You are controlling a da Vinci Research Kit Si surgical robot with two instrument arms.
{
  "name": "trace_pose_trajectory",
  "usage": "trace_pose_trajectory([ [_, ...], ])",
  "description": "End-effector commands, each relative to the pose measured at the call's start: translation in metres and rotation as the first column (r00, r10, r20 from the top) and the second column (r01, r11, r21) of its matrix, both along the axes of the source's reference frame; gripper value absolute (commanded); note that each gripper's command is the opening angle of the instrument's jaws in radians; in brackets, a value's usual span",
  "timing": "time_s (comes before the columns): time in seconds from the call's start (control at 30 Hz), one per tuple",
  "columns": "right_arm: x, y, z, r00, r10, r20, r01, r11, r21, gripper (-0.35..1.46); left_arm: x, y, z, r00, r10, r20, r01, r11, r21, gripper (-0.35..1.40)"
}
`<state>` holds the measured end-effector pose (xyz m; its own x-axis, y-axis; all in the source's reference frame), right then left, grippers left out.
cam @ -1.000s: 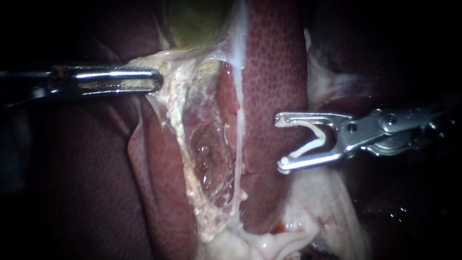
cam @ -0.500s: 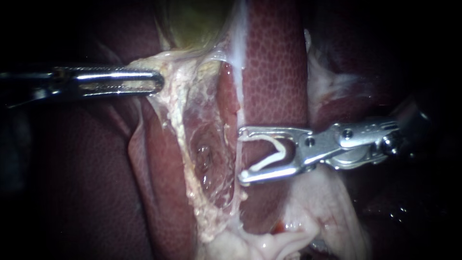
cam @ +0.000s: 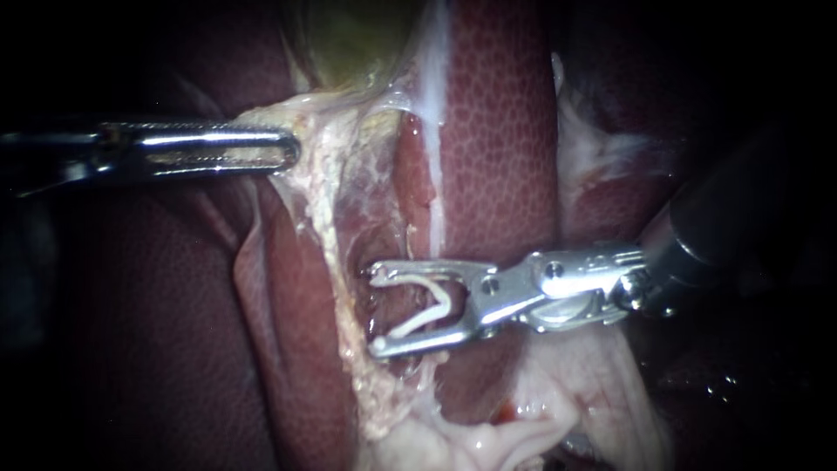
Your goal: Clipping first clip left tube
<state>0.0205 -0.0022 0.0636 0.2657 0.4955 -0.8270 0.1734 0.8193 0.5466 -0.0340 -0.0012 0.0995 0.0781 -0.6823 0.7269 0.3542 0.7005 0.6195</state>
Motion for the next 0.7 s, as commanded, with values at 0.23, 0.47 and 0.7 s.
trace_pose_trajectory([
  [0.23,0.0012,-0.0002,0.0003,1.0,-0.001,0.0,0.001,1.0,0.003,0.6,0.0,0.0,-0.0001,1.0,-0.001,0.0,0.001,1.0,0.0,-0.35],
  [0.47,0.0019,-0.0001,0.0004,1.0,-0.001,-0.001,0.001,1.0,0.003,0.6,-0.0001,-0.0001,-0.0001,1.0,-0.001,-0.001,0.001,1.0,0.0,-0.35],
  [0.7,0.0027,-0.0002,0.0007,1.0,-0.004,-0.003,0.004,1.0,0.002,0.6,-0.0002,-0.0001,-0.0001,1.0,-0.002,-0.001,0.002,1.0,-0.001,-0.35],
])
